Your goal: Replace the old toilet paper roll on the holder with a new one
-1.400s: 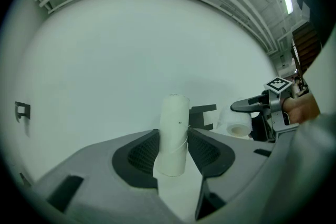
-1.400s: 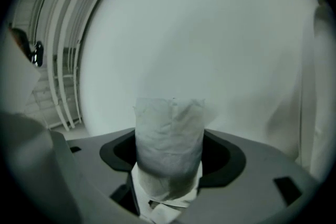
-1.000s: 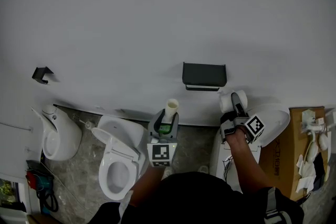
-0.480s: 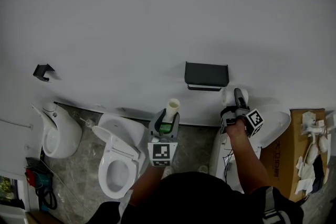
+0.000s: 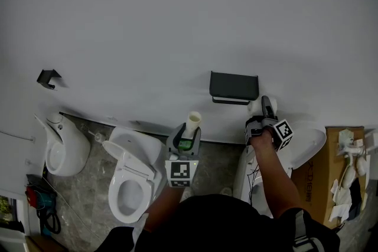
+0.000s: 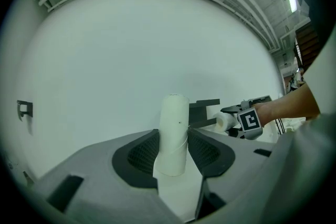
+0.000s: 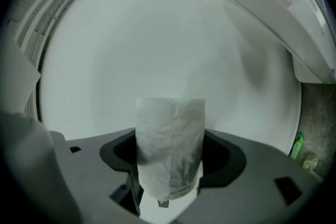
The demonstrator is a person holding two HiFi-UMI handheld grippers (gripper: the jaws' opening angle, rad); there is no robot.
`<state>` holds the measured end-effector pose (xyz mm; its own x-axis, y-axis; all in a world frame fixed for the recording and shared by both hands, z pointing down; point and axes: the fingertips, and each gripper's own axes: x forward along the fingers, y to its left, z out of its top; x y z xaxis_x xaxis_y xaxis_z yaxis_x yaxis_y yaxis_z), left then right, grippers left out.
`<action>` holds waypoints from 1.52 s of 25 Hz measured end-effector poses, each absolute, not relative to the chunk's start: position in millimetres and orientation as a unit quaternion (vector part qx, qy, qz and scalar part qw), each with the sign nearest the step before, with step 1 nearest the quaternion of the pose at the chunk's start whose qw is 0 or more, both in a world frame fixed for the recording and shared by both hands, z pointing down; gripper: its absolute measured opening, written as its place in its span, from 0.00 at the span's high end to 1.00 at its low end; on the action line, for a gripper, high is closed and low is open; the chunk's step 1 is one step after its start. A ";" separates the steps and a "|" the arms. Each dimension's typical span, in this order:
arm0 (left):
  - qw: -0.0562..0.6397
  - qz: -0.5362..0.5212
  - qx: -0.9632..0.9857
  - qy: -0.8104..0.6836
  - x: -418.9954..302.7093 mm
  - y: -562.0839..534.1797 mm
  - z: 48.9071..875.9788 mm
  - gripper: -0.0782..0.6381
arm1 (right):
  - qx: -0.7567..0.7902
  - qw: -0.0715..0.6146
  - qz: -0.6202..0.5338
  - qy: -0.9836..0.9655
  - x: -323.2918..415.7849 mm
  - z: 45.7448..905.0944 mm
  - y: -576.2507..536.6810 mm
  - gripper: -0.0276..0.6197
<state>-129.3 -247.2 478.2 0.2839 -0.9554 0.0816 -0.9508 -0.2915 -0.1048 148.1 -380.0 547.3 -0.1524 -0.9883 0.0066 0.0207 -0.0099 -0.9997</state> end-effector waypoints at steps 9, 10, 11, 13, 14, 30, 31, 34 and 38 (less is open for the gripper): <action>0.016 -0.066 -0.799 0.598 -142.0 -241.2 481.1 0.66 | -0.440 0.472 -0.544 0.537 120.8 536.3 -383.4 0.48; 0.017 -0.067 -0.799 0.598 -142.5 -240.2 481.1 0.66 | -0.439 0.472 -0.545 0.536 117.9 537.0 -382.6 0.48; 0.018 -0.067 -0.799 0.598 -142.9 -239.3 481.0 0.66 | -0.438 0.471 -0.546 0.536 115.4 537.6 -381.9 0.48; 0.018 -0.068 -0.798 0.599 -145.2 -237.8 480.9 0.66 | -0.436 0.470 -0.547 0.538 109.5 537.8 -381.2 0.48; 0.018 -0.068 -0.797 0.599 -147.9 -237.3 480.6 0.66 | -0.435 0.469 -0.548 0.539 105.3 537.2 -381.1 0.48; 0.016 -0.079 -0.784 0.616 -196.8 -230.4 480.8 0.66 | -0.417 0.450 -0.555 0.561 34.3 525.3 -380.6 0.48; 0.016 -0.079 -0.784 0.616 -198.5 -229.9 480.7 0.66 | -0.417 0.449 -0.555 0.563 32.2 525.7 -380.8 0.48; 0.016 -0.080 -0.784 0.615 -203.9 -229.3 480.9 0.66 | -0.419 0.447 -0.558 0.559 26.5 529.4 -381.4 0.48; 0.017 -0.081 -0.783 0.616 -210.3 -228.7 480.5 0.66 | -0.421 0.447 -0.557 0.559 21.3 531.3 -382.4 0.48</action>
<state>-210.3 -228.7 480.5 0.2269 -0.9681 0.1064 -0.9626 -0.2395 -0.1267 21.3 -382.4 531.3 -0.2459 -0.9688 -0.0306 0.0259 0.0250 -0.9994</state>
